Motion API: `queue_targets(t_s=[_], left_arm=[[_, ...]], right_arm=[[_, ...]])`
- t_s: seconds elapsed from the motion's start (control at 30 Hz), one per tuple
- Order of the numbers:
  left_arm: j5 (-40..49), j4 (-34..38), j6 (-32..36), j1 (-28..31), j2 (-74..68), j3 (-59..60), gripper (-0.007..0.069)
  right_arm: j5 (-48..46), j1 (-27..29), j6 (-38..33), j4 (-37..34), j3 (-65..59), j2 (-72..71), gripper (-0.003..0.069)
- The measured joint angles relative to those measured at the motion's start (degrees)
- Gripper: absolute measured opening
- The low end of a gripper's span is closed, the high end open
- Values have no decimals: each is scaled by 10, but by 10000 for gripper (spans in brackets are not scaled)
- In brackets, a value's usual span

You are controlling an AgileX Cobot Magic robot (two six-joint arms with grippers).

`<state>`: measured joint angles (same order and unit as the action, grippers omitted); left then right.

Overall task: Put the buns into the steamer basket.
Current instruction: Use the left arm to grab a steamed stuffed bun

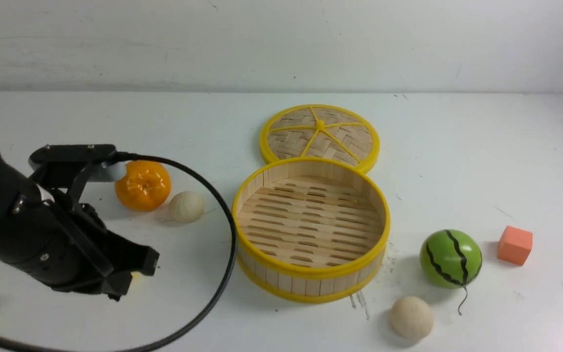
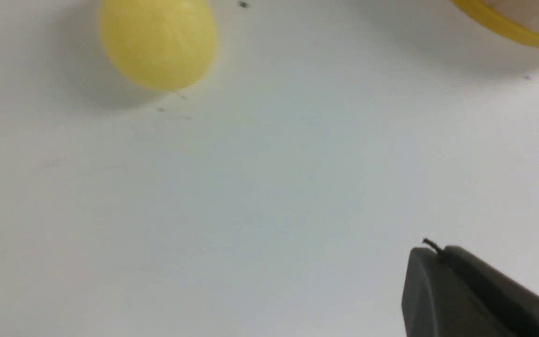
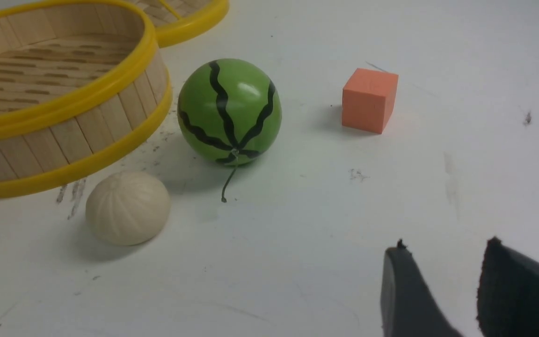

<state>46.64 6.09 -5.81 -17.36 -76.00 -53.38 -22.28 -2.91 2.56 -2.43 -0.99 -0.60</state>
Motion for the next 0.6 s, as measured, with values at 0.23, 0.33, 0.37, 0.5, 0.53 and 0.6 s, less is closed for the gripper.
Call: queue_targets(t_s=[0.23, 0.33, 0.37, 0.5, 0.53, 0.6], left_arm=[[-25, -61, -28, 0, -97, -32, -10], [-25, -73, -29, 0, -126, -58, 24], [-23, -77, -30, 0, -133, -67, 45], [-20, -99, -30, -1, -148, -85, 141], [-20, -102, -30, 1, -150, -86, 169], [-20, -102, -30, 10, -151, -87, 215]], right_arm=[[0, 0, 0, 0, 0, 0, 239], [0, 0, 0, 0, 0, 0, 239], [0, 0, 0, 0, 0, 0, 239], [0, 0, 0, 0, 0, 0, 239], [0, 0, 0, 0, 0, 0, 239], [0, 0, 0, 0, 0, 0, 239]])
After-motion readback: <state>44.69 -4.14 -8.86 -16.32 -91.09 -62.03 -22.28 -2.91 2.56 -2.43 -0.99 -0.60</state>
